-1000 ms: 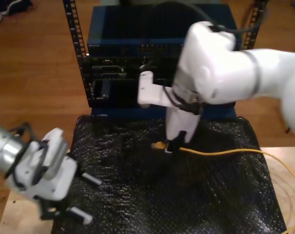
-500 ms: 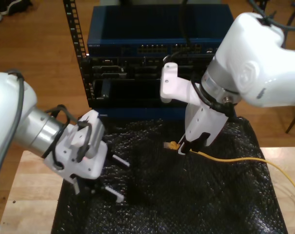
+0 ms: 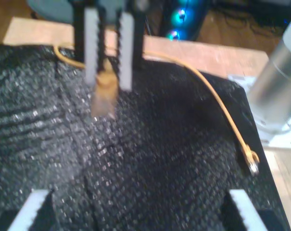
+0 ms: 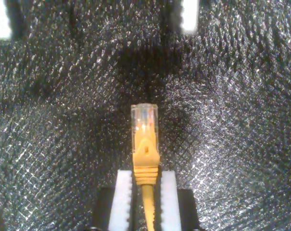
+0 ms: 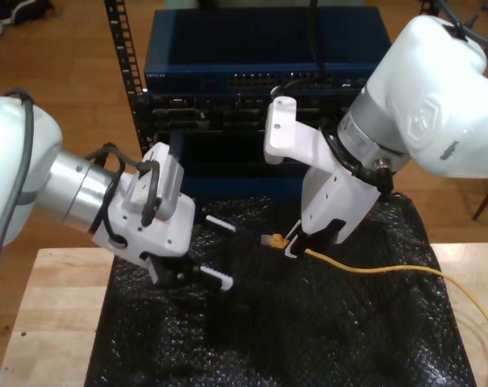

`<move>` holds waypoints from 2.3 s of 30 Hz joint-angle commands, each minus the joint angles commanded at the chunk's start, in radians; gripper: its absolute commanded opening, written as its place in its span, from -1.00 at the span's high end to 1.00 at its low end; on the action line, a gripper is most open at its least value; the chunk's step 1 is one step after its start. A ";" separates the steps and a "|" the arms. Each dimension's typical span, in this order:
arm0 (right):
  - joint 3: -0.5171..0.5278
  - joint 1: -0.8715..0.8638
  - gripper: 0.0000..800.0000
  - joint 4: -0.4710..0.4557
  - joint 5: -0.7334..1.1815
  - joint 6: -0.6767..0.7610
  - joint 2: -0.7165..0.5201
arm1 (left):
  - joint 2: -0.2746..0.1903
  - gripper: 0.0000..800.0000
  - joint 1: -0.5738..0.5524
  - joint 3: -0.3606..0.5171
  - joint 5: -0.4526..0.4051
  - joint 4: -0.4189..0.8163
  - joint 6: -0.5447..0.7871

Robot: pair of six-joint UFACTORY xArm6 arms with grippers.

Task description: Grab the cable and plug it in

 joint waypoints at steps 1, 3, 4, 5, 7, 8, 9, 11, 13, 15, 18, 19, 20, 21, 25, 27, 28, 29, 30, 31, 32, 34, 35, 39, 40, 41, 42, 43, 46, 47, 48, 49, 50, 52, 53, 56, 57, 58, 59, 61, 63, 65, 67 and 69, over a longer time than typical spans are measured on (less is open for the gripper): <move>-0.002 0.000 0.98 0.000 0.000 0.000 0.000 | 0.000 -1.00 -0.002 -0.002 0.000 -0.002 0.002; -0.005 0.002 0.98 0.002 0.000 0.002 0.002 | 0.000 -1.00 -0.015 -0.002 0.000 -0.003 0.000; -0.008 0.002 0.98 0.003 0.000 0.002 0.002 | -0.002 -1.00 -0.021 -0.002 -0.002 -0.003 0.000; -0.008 0.003 0.98 0.003 0.000 0.002 0.002 | 0.000 -1.00 -0.025 -0.003 -0.002 -0.003 -0.002; -0.009 0.003 0.98 0.003 0.000 0.002 0.002 | 0.000 -1.00 -0.025 -0.011 0.000 -0.012 -0.002; -0.014 0.003 0.98 0.006 0.000 0.002 0.000 | -0.002 -1.00 -0.025 -0.014 0.000 -0.020 0.000; -0.018 0.003 0.98 0.015 0.000 0.002 0.002 | -0.002 -1.00 -0.025 -0.014 0.002 -0.028 0.002; -0.018 0.005 0.98 0.048 0.000 0.000 0.002 | -0.003 -1.00 -0.025 -0.014 0.005 -0.040 0.005; -0.020 0.005 0.98 0.061 0.000 -0.002 0.002 | -0.005 -0.99 -0.023 -0.014 0.008 -0.043 0.009; -0.021 0.005 0.98 0.061 0.000 -0.011 0.002 | -0.008 -0.99 -0.023 -0.014 0.011 -0.043 0.018; -0.023 0.006 0.98 0.063 0.000 -0.012 0.002 | -0.009 -0.99 -0.021 -0.012 0.011 -0.043 0.029; -0.023 0.006 0.98 0.063 0.000 -0.012 0.002 | -0.009 -0.99 -0.021 -0.014 0.011 -0.044 0.031; -0.023 0.006 0.98 0.064 0.000 -0.012 0.002 | -0.009 -0.99 -0.021 -0.014 0.012 -0.044 0.032; -0.023 0.006 0.98 0.064 0.000 -0.012 0.002 | -0.009 -0.98 -0.021 -0.015 0.012 -0.044 0.032; -0.023 0.005 0.98 0.080 0.002 -0.012 0.002 | -0.011 -0.81 -0.021 -0.015 0.014 -0.044 0.051; -0.021 0.003 0.98 0.081 0.002 -0.012 0.002 | -0.012 -0.75 -0.020 -0.015 0.015 -0.046 0.055; -0.021 0.002 0.98 0.081 0.002 -0.012 0.002 | -0.012 -0.72 -0.020 -0.015 0.015 -0.046 0.055; -0.020 0.000 0.98 0.081 0.002 -0.012 0.002 | -0.012 -0.66 -0.020 -0.015 0.017 -0.046 0.055; -0.021 0.000 0.98 0.081 0.002 -0.012 0.002 | -0.012 -0.61 -0.020 -0.015 0.020 -0.048 0.054; -0.021 0.000 0.98 0.081 0.002 -0.012 0.002 | -0.012 -0.60 -0.020 -0.015 0.023 -0.049 0.054; -0.021 0.000 0.98 0.081 0.002 -0.012 0.000 | -0.012 -0.57 -0.020 -0.015 0.026 -0.055 0.054; -0.021 0.000 0.98 0.081 0.002 -0.012 0.000 | -0.011 -0.51 -0.020 -0.015 0.035 -0.072 0.054; -0.021 0.000 0.98 0.081 0.002 -0.012 0.000 | -0.011 -0.48 -0.020 -0.014 0.041 -0.083 0.054; -0.021 0.002 0.98 0.081 0.002 -0.012 0.000 | -0.009 -0.36 -0.018 -0.012 0.061 -0.117 0.055; -0.021 0.002 0.98 0.081 0.002 -0.012 0.000 | -0.008 -0.33 -0.018 -0.012 0.064 -0.121 0.055; -0.021 0.002 0.98 0.081 0.002 -0.012 0.000 | -0.008 -0.30 -0.018 -0.012 0.064 -0.121 0.055; -0.021 0.002 0.98 0.081 0.002 -0.012 0.000 | -0.008 -0.28 -0.018 -0.012 0.064 -0.121 0.055; -0.021 0.002 0.98 0.081 0.002 -0.012 -0.002 | -0.006 -0.21 -0.018 -0.012 0.064 -0.123 0.055; -0.021 0.002 0.98 0.081 0.000 -0.012 -0.008 | -0.006 -0.13 -0.018 -0.012 0.063 -0.121 0.055; -0.021 0.002 0.98 0.081 0.000 -0.012 -0.009 | -0.005 -0.11 -0.018 -0.012 0.061 -0.121 0.055; -0.021 0.000 0.98 0.081 0.000 -0.012 -0.011 | -0.005 -0.11 -0.018 -0.012 0.063 -0.123 0.055; -0.021 0.000 0.98 0.081 0.000 -0.012 -0.012 | -0.003 -0.10 -0.018 -0.012 0.063 -0.121 0.055; -0.021 -0.002 0.98 0.081 0.000 -0.012 -0.012 | -0.003 -0.10 -0.018 -0.012 0.063 -0.121 0.055; -0.021 -0.003 0.98 0.081 0.000 -0.012 -0.012 | -0.005 -0.07 -0.018 -0.012 0.063 -0.121 0.055; -0.021 -0.005 0.98 0.081 0.000 -0.012 -0.012 | -0.005 -0.06 -0.018 -0.012 0.063 -0.121 0.055; -0.020 -0.005 0.98 0.081 0.000 -0.012 -0.014 | -0.005 -0.06 -0.017 -0.012 0.061 -0.121 0.055; -0.020 -0.005 0.98 0.081 0.000 -0.012 -0.014 | -0.003 -0.05 -0.017 -0.012 0.060 -0.121 0.055; -0.020 -0.006 0.98 0.081 0.000 -0.012 -0.015 | -0.003 -0.01 -0.017 -0.012 0.058 -0.121 0.055; -0.020 -0.005 0.98 0.081 0.000 -0.012 -0.018 | -0.005 0.04 -0.017 -0.012 0.057 -0.120 0.054; -0.020 -0.005 0.98 0.081 0.000 -0.012 -0.023 | -0.005 0.08 -0.017 -0.012 0.054 -0.120 0.054; -0.018 -0.005 0.98 0.081 0.000 -0.012 -0.025 | -0.005 0.14 -0.017 -0.012 0.054 -0.120 0.054; -0.018 -0.005 0.98 0.081 0.000 -0.012 -0.025 | -0.005 0.20 -0.015 -0.012 0.054 -0.120 0.052; -0.018 -0.003 0.98 0.081 0.000 -0.012 -0.025 | -0.005 0.22 -0.009 -0.012 0.055 -0.120 0.051; -0.018 -0.003 0.98 0.081 0.000 -0.012 -0.025 | -0.003 0.25 0.002 -0.012 0.058 -0.121 0.051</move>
